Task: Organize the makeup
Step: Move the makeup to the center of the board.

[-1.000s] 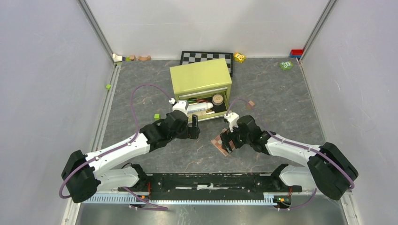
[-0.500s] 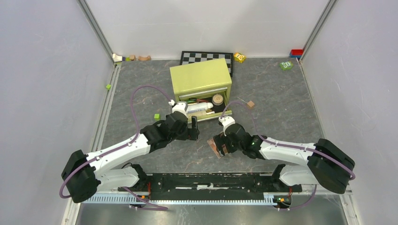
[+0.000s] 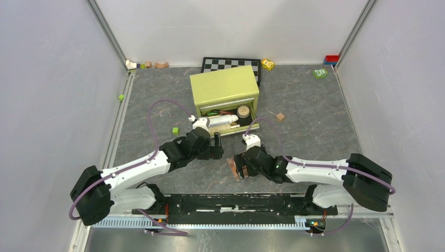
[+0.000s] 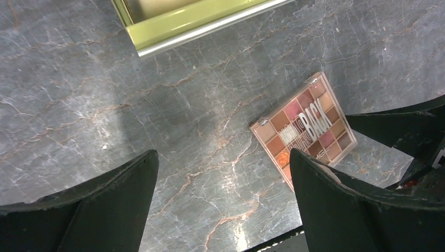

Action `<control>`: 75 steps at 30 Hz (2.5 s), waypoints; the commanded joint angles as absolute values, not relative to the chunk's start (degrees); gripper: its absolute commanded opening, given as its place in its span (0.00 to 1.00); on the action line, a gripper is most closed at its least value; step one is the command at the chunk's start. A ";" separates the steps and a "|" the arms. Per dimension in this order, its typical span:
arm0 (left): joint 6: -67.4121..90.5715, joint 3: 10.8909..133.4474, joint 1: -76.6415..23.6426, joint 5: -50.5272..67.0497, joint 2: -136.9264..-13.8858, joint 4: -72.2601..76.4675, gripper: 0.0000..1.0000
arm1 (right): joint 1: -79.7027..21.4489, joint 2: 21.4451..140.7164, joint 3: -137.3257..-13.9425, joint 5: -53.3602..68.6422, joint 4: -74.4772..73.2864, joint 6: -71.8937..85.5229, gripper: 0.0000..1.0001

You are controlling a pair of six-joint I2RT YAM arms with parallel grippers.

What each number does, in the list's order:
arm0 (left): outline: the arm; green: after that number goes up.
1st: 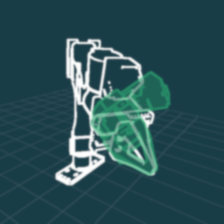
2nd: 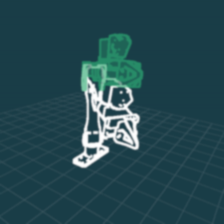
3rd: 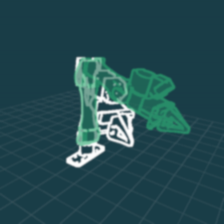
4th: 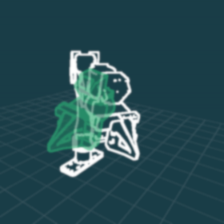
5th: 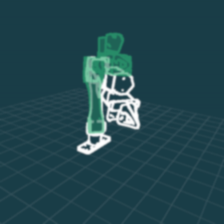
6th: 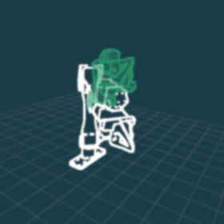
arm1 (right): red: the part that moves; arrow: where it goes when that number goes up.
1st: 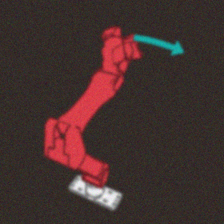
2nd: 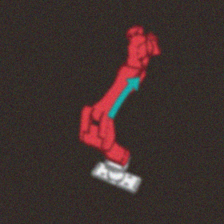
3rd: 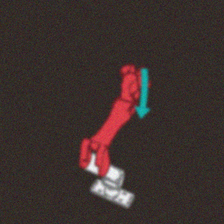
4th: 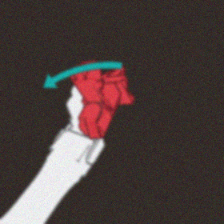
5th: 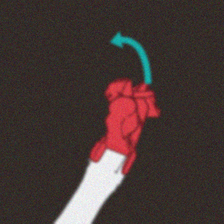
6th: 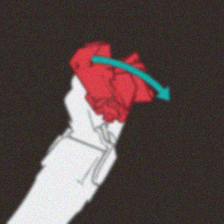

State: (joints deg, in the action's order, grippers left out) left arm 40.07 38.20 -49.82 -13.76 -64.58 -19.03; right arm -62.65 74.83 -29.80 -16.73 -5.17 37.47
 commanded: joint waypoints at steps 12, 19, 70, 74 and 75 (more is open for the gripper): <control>45.26 35.53 -50.02 -2.14 -66.69 -7.70 1.00 | -50.60 66.17 -27.28 -6.01 -4.94 24.46 0.98; 46.87 33.89 -52.81 -0.26 -68.47 -6.27 0.98 | -50.54 67.54 -23.02 5.25 -1.46 24.73 0.98; 52.03 29.46 -57.05 6.33 -80.08 -3.85 0.95 | -48.52 60.71 -14.61 4.47 5.73 46.25 0.98; 53.70 30.22 -57.67 3.86 -80.41 -7.46 0.94 | -48.04 61.17 -15.12 3.49 2.77 46.69 0.92; 54.21 30.51 -57.74 3.17 -80.72 -8.26 0.94 | -47.92 61.04 -15.07 2.44 1.73 47.44 0.90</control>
State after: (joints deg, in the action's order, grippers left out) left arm 51.29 30.85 -56.88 6.48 -78.35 2.17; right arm -48.31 60.51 -16.23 1.56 6.35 44.99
